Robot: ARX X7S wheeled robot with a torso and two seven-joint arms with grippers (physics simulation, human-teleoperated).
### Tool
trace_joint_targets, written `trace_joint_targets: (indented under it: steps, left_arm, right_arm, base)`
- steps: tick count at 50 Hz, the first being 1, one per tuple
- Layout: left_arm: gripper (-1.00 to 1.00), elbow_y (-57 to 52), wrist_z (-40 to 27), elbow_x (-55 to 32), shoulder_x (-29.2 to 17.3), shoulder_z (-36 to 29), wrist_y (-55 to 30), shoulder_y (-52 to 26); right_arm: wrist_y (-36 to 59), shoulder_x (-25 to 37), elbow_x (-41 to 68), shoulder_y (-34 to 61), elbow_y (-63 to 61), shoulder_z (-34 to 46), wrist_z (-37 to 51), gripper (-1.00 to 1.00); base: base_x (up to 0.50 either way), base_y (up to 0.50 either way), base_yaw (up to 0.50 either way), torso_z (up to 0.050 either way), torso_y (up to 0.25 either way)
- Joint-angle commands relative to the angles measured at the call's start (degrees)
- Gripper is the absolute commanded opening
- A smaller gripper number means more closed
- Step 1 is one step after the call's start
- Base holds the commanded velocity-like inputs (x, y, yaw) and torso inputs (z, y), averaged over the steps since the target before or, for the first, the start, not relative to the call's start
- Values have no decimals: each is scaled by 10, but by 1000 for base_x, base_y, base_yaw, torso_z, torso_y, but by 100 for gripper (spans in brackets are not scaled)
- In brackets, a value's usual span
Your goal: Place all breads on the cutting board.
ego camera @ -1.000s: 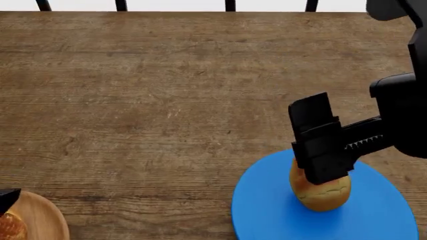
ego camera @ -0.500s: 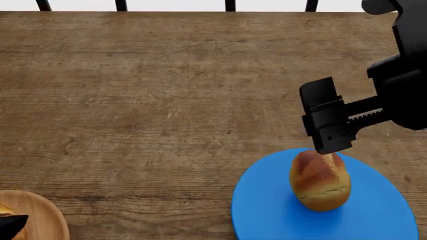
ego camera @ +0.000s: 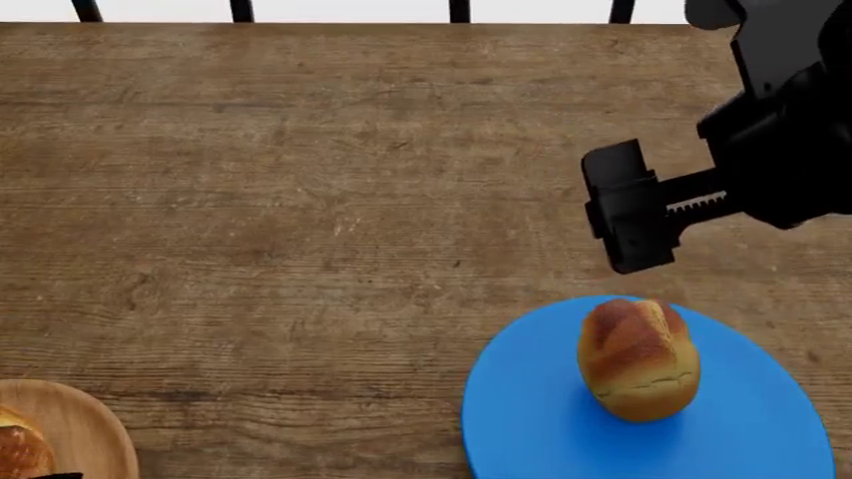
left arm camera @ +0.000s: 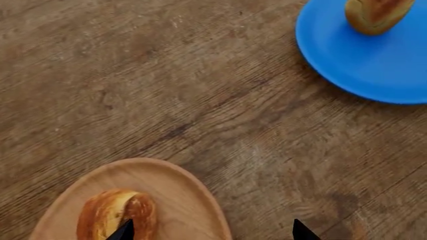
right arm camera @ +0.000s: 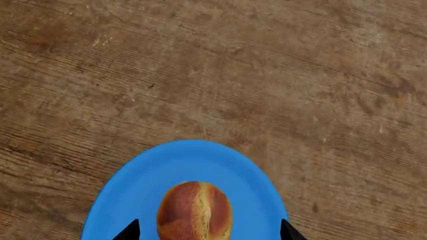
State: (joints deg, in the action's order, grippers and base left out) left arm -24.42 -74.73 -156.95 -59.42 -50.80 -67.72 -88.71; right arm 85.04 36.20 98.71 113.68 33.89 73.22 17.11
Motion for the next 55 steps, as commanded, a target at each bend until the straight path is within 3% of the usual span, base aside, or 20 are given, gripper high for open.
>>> trace_joint_targets:
  steps: [1, 17, 38, 55]
  left_arm:
    - [100, -13, 21, 24, 0, 6, 5, 24]
    - [100, -24, 49, 78, -3, 17, 12, 70]
    - [100, -34, 56, 78, -14, 11, 10, 74]
    - [100, -41, 57, 79, -18, 8, 13, 71]
  right_arm:
    - [-20, -26, -40, -10, 34, 23, -59, 100]
    - [-34, -34, -53, -56, 22, 47, -87, 100]
    - [-34, 0, -6, -91, -19, 45, -38, 100]
    - [-75, -8, -27, -117, 15, 51, -66, 100]
  base:
    - [0, 0, 0, 0, 0]
    - [0, 0, 0, 0, 0]
    - [0, 0, 0, 0, 0]
    - [0, 0, 0, 0, 0]
